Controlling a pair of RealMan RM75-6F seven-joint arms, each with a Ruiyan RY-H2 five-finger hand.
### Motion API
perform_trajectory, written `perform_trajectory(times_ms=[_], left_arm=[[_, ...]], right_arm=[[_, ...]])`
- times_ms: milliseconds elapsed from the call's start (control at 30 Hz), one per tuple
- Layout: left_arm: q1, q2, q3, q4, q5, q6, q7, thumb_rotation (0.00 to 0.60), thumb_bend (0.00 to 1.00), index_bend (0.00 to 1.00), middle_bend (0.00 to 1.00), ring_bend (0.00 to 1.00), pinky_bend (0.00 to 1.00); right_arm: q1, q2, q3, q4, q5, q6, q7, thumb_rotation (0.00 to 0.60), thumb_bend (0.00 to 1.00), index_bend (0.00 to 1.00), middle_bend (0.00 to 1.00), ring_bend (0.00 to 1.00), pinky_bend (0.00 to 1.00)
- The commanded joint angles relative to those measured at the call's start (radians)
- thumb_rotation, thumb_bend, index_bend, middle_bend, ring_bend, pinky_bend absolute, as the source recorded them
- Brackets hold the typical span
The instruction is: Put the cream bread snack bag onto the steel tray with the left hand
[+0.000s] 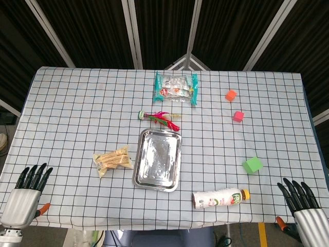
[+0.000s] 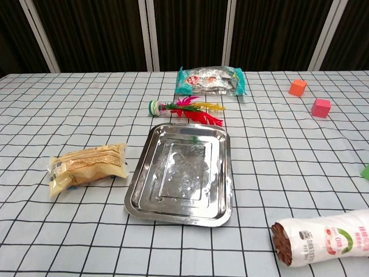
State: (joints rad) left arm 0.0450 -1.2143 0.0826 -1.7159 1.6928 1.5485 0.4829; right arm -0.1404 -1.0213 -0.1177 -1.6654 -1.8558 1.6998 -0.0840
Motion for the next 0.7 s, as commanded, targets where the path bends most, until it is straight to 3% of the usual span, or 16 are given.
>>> perform_trajectory(times_ms=[33, 333, 467, 700], left_arm=[[-0.001, -0.022, -0.010, 0.000, -0.015, -0.006, 0.026, 0.600, 0.04, 0.00, 0.00, 0.00, 0.07], [-0.092, -0.134, -0.072, -0.030, -0.080, -0.143, 0.071, 0.600, 0.04, 0.00, 0.00, 0.00, 0.10], [-0.193, -0.268, -0.147, 0.000, -0.172, -0.280, 0.124, 0.600, 0.05, 0.00, 0.00, 0.00, 0.11], [-0.294, -0.470, -0.228, 0.099, -0.311, -0.362, 0.280, 0.600, 0.06, 0.00, 0.01, 0.00, 0.11]], right_arm=[[-0.002, 0.002, -0.002, 0.002, 0.000, 0.004, 0.006, 0.600, 0.31, 0.00, 0.00, 0.00, 0.00], [0.011, 0.011, 0.003, -0.001, 0.033, -0.028, 0.036, 0.600, 0.31, 0.00, 0.00, 0.00, 0.00], [0.032, 0.017, 0.009, -0.002, 0.054, -0.065, 0.053, 0.600, 0.31, 0.00, 0.00, 0.00, 0.00], [0.053, 0.037, 0.016, 0.005, 0.069, -0.082, 0.115, 0.600, 0.31, 0.00, 0.00, 0.00, 0.00]])
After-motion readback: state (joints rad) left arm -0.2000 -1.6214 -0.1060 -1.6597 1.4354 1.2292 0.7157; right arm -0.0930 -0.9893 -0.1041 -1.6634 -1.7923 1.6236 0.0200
